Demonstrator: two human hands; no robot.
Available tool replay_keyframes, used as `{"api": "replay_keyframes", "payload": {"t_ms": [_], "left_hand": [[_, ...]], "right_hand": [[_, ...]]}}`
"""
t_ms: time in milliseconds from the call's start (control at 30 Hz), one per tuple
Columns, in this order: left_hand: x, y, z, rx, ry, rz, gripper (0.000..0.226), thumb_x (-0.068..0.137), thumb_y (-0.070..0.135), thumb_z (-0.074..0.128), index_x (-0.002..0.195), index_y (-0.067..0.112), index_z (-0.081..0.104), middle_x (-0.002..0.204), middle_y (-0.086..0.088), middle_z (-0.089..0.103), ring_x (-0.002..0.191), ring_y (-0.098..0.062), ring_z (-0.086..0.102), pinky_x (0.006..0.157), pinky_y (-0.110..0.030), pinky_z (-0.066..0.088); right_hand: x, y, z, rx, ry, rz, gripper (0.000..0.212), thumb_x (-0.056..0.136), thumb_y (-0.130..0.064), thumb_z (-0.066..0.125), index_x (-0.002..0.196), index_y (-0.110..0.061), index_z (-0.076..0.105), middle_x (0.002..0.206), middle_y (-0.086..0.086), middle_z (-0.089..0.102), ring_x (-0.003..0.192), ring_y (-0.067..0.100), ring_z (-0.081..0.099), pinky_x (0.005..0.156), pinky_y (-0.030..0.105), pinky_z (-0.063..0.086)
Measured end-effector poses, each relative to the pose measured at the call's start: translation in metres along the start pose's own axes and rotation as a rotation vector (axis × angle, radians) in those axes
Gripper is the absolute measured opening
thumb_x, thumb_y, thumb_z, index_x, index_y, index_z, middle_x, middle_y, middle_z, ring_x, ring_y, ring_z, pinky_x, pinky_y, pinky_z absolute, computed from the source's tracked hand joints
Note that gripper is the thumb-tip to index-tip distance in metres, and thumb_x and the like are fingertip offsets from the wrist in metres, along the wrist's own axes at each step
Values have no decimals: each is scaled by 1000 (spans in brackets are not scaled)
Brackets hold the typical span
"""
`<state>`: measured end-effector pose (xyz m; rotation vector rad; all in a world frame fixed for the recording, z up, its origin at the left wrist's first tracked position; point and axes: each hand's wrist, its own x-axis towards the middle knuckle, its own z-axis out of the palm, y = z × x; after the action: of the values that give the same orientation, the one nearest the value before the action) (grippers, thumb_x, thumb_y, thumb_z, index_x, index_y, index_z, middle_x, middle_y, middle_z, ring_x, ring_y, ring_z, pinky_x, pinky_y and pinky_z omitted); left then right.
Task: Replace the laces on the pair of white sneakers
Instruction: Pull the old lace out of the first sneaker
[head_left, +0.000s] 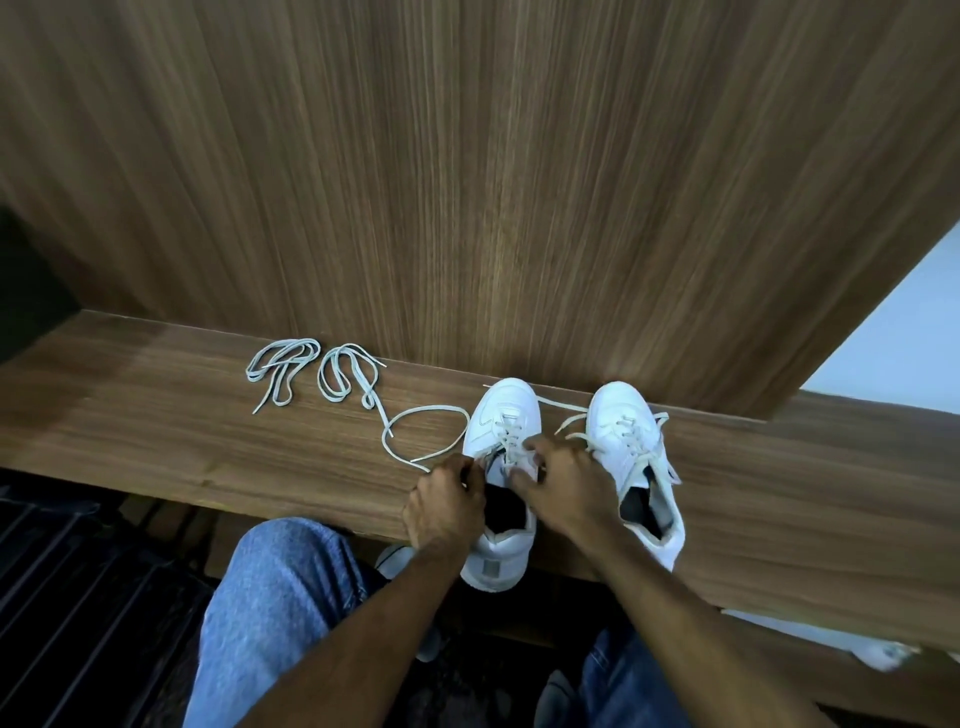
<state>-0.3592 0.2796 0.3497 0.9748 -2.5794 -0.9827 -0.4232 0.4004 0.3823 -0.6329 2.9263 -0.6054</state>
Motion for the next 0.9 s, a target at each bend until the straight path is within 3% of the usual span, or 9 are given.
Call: {"api": "replay_keyframes", "payload": {"t_ms": [100,300,433,533,633,733,900], "left_hand": [[2,-4,-1,18,1,-27,27,94,46,48,99,26,66,99,-11,69,97,-37,62,76,-36,43],[4,-17,0,-157,33,-140,28,86,42,56,82,17,67,85,-18,67,86,-40,61,68,-34,46],[13,-21,2,-323,4,-236,26,81,38,63,67,17,66,77,-20,63,86,-36,64,72,-38,52],[16,-16,-3,-372,-26,-182,10,81,28,64,90,26,67,84,-6,69,91,-31,65,75,-34,49],[21,-7,-4,-57,-10,130,35,87,21,54,119,33,54,113,3,57,101,-26,59,77,-36,47],[26,6,2,359,-5,451,32,92,22,46,121,33,54,122,3,48,112,-24,50,84,-38,43],[34,17,9,559,-53,530,23,95,31,42,113,23,54,119,-1,51,106,-28,57,83,-37,44]], "right_hand": [[-9,-10,22,-67,10,-7,37,86,-45,53,116,-25,56,112,2,66,105,31,61,82,36,48],[5,4,28,327,121,293,21,87,-25,54,102,-23,69,99,4,72,98,30,64,78,33,48],[9,11,32,450,119,363,15,85,-22,59,93,-20,71,96,1,73,95,26,65,78,30,45],[9,13,32,431,102,351,15,86,-25,59,95,-22,70,97,0,73,96,25,65,79,29,45],[6,12,33,359,102,293,19,87,-27,55,99,-22,69,97,2,72,96,28,65,79,32,48],[3,9,33,281,92,251,21,89,-31,52,102,-23,66,99,5,71,98,31,64,81,35,51],[4,8,32,240,61,239,23,90,-36,50,104,-21,62,100,8,69,98,34,63,81,37,51]]}}
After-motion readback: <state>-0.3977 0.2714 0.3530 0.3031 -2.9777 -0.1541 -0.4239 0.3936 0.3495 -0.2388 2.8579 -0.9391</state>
